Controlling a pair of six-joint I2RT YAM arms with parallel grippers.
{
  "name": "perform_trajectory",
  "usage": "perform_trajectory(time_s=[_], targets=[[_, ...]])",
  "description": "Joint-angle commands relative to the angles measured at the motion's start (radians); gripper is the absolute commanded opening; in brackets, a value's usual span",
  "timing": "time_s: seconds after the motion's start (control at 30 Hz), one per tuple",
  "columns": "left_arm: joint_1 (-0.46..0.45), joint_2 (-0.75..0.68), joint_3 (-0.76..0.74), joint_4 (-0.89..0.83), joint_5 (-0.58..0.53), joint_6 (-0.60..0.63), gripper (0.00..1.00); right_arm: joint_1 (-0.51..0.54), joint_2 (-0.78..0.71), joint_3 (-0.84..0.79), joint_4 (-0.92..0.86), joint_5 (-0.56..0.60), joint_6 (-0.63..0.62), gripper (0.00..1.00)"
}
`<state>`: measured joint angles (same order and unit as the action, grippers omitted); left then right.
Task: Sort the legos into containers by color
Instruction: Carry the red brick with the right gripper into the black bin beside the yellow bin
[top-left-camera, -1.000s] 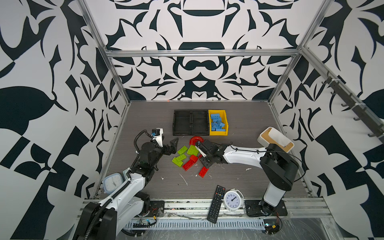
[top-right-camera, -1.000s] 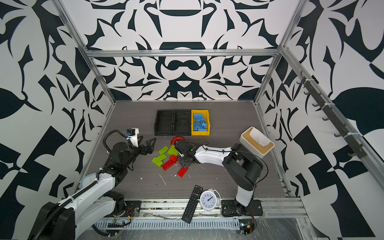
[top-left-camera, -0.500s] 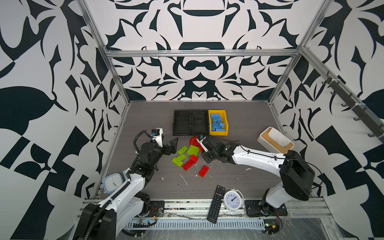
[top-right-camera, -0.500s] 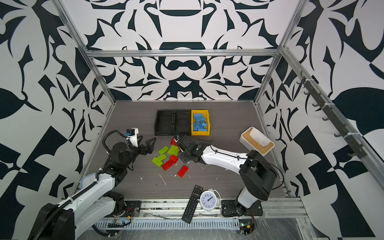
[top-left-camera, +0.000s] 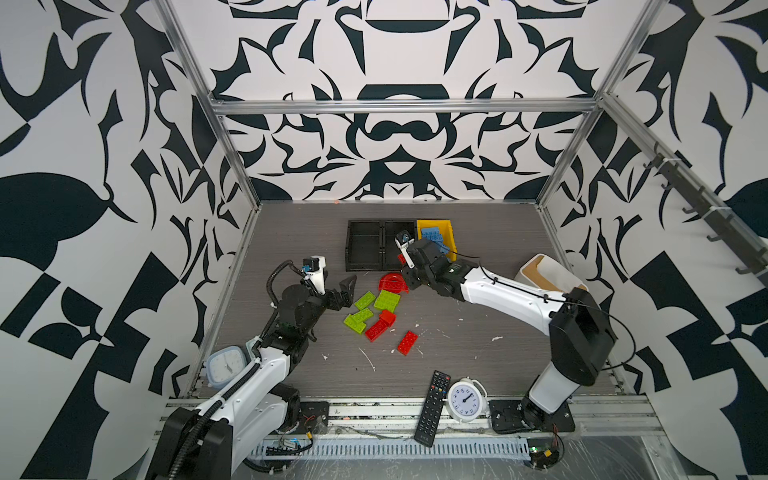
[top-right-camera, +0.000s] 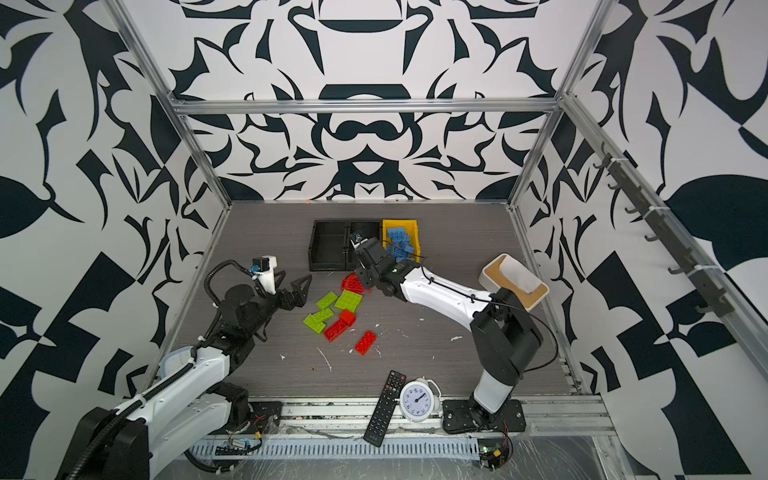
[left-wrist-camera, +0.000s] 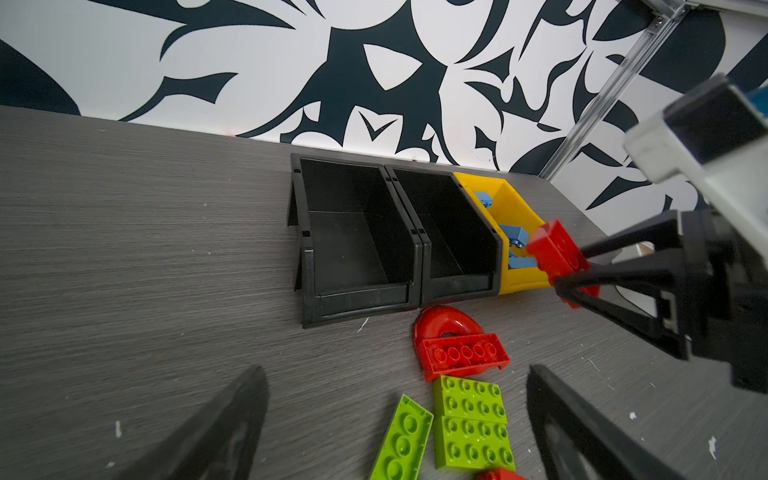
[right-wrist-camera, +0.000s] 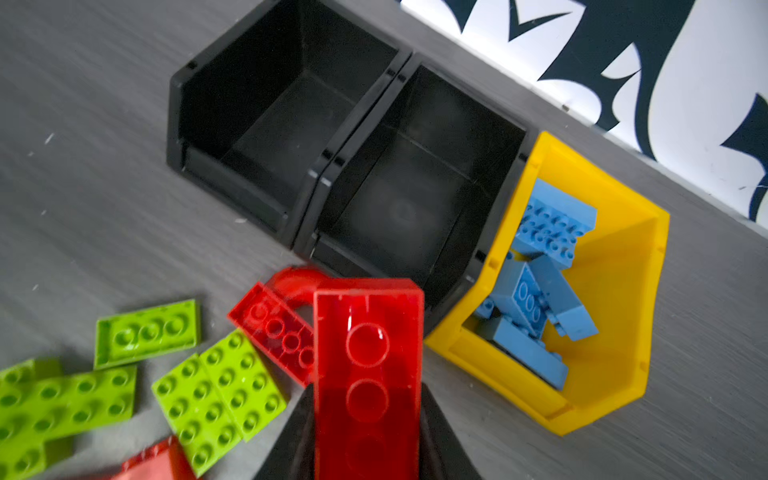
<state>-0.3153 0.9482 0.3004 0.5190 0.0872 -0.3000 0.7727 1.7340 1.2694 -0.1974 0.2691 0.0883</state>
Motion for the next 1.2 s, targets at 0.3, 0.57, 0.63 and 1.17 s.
perform_trajectory(time_s=[0.3,0.57,0.63,1.17], targets=[[0.001,-0.002,0.0,0.022,-0.005,-0.021,0.99,-0.02,0.258,0.211,0.179,0.079,0.114,0.34],[0.001,-0.003,0.001,0.022,-0.007,-0.027,0.99,-0.048,0.329,0.26,0.225,0.081,0.12,0.34],[0.001,-0.003,-0.005,0.031,0.001,-0.031,0.99,-0.056,0.345,0.27,0.226,0.077,0.125,0.34],[0.0,0.002,-0.001,0.027,-0.005,-0.025,1.0,-0.076,0.375,0.306,0.202,0.009,0.145,0.67]])
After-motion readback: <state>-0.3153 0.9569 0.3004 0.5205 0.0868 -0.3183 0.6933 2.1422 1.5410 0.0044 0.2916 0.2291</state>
